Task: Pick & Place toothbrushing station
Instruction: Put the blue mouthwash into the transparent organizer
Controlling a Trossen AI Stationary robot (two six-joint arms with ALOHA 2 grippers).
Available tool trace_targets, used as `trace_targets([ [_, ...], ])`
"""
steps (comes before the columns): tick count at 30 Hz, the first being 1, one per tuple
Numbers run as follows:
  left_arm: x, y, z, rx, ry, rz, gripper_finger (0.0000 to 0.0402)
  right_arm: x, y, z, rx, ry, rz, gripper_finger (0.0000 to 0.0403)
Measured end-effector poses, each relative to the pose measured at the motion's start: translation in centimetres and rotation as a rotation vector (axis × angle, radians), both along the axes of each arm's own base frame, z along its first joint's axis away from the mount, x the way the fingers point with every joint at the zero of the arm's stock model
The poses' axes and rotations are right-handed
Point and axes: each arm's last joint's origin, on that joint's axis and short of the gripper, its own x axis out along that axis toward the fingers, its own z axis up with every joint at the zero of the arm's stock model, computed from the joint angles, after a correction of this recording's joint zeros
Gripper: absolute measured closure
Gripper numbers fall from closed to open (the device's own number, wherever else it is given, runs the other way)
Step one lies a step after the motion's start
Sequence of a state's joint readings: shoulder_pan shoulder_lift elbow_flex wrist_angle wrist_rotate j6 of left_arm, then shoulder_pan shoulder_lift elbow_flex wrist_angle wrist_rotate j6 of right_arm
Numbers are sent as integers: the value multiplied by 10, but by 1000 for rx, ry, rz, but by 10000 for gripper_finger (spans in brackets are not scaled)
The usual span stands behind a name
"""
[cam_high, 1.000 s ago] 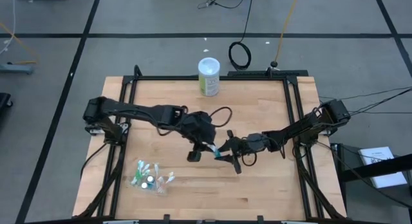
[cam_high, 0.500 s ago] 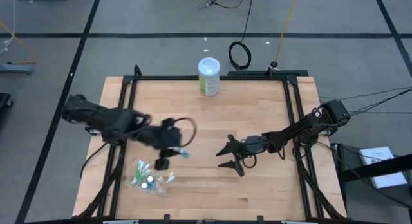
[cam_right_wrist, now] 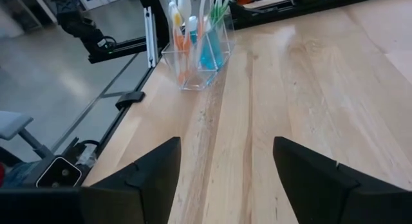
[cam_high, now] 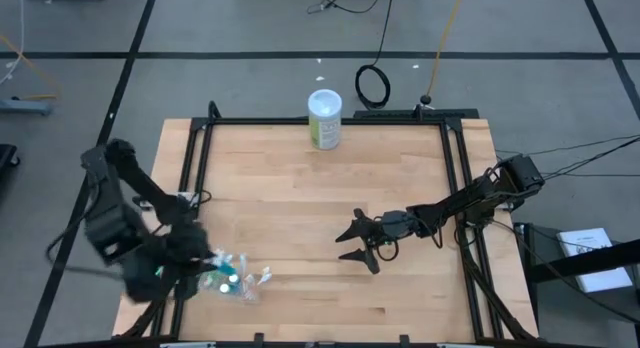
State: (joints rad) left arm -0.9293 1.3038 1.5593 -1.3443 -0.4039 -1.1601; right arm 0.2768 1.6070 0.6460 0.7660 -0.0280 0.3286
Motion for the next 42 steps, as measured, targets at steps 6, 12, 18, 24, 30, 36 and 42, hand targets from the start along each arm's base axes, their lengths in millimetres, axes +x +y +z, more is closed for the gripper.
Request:
trace_targets([
  [6, -26, -25, -17, 10, 23, 124, 307, 0, 0, 0, 4, 1, -1, 165],
  [12, -35, -50, -44, 11, 106, 243, 307, 0, 0, 0, 10, 3, -3, 165],
  [18, -37, -64, -71, 51, 145, 340, 307, 0, 0, 0, 1, 0, -1, 165],
  [24, -37, -66, -96, 112, 194, 408, 307, 0, 0, 0, 0, 0, 0, 165],
  [30, -38, -62, -112, 146, 196, 442, 307, 0, 0, 0, 0, 0, 0, 165],
  [36, -37, -65, -121, 112, 190, 459, 307, 0, 0, 0, 0, 0, 0, 165],
  [42, -36, -62, -133, 103, 191, 504, 307, 0, 0, 0, 0, 0, 0, 165],
])
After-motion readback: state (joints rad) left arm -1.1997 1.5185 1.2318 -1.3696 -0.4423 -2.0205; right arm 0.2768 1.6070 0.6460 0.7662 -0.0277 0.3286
